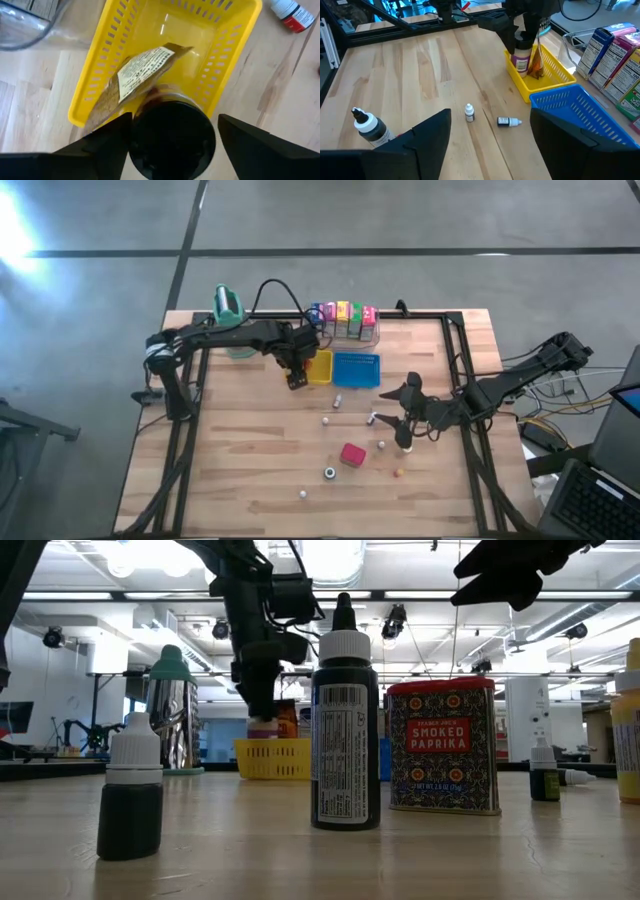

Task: Pick & Place Kitchen Items
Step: Put the black seasoning bottle into the yellow bin, then put the red seasoning can into the yellow bin

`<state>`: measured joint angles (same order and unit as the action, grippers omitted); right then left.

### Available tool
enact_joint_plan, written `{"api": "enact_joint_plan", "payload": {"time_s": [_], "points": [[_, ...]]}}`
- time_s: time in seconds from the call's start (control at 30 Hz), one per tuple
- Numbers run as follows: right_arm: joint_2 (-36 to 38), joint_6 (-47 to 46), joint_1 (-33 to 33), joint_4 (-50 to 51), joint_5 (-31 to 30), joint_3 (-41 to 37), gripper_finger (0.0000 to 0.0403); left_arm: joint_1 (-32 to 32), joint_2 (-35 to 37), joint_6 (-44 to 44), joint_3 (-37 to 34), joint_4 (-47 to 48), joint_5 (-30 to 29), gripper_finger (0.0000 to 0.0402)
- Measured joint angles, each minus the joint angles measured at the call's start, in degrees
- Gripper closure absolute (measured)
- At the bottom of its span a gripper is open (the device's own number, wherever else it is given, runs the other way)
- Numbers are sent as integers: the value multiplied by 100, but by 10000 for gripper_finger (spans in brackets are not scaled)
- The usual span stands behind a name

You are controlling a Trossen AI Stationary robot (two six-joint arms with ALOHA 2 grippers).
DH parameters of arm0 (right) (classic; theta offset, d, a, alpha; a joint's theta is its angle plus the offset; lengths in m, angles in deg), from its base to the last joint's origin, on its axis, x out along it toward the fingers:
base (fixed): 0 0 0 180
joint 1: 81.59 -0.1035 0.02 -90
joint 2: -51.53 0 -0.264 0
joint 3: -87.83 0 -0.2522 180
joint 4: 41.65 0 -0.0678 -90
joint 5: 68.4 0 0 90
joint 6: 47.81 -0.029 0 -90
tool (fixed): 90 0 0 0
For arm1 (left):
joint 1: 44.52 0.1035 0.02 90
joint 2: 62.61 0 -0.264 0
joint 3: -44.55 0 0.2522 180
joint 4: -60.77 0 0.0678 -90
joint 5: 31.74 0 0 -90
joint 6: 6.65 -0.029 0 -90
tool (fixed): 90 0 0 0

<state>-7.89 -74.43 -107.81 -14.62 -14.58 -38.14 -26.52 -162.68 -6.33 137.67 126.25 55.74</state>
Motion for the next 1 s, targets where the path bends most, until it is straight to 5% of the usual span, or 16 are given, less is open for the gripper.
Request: {"api": "enact_joint_plan", "payload": {"time_s": [0.57,0.77,1.0], "points": [[0,15,4,24,2,0,168,-67,337,291,1700,1671,-2,87],[0,28,4,22,-12,0,154,-345,1208,695,1721,1299,-64,85],[4,97,59,23,-155,0,137,-1298,2229,1094,915,-59,-780,85]]}}
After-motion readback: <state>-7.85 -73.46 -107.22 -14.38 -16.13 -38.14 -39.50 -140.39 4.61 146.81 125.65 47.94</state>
